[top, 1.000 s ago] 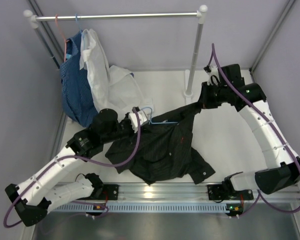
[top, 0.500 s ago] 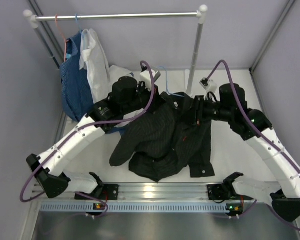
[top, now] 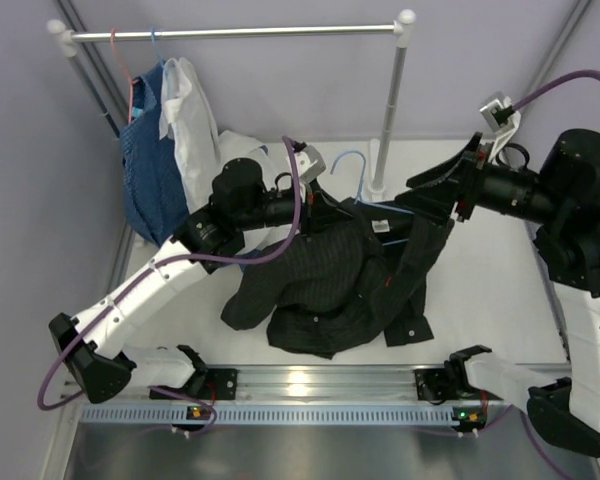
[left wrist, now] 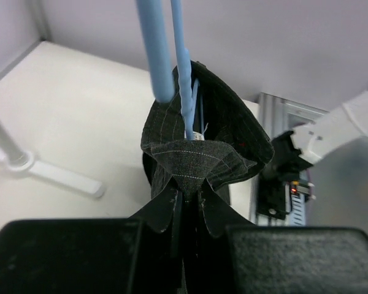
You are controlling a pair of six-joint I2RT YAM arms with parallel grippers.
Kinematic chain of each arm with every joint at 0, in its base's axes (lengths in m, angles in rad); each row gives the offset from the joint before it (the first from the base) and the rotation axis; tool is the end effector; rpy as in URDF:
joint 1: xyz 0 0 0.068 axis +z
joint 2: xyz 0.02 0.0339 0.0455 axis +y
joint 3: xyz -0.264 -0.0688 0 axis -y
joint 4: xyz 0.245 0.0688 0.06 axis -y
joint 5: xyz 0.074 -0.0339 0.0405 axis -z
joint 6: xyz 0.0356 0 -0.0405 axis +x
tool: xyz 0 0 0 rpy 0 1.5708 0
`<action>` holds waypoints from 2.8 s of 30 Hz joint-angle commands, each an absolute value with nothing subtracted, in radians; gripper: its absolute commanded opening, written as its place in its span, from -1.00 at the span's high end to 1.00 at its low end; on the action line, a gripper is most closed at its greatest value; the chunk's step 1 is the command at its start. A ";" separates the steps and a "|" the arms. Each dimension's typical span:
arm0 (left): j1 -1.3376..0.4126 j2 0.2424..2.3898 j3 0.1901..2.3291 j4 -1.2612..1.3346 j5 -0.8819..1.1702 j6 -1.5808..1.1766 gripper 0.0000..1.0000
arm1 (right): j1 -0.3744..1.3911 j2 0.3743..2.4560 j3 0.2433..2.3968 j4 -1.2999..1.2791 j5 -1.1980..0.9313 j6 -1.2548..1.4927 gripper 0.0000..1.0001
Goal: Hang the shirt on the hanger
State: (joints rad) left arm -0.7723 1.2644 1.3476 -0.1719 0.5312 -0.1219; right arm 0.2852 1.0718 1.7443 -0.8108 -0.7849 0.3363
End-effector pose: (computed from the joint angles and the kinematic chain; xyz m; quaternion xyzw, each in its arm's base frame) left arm 0.1907 -0.2110 0.4361 0.3954 0.6180 -0.4562 0.5036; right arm 0.1332 0.0653 0.5312 -0.2332 0.7031 0.4602 0.4894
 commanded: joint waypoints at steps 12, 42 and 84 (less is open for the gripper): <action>-0.785 1.339 1.488 0.033 0.989 -0.276 1.00 | 0.334 1.135 1.550 -0.246 -1.098 0.460 -0.18; -0.785 0.893 1.151 -0.121 0.158 -0.093 -0.96 | 0.196 0.954 1.566 -0.376 -0.859 0.350 1.00; -0.787 0.894 1.096 -0.218 -0.149 -0.193 -0.16 | 0.176 0.963 1.614 -0.337 -0.836 0.411 1.00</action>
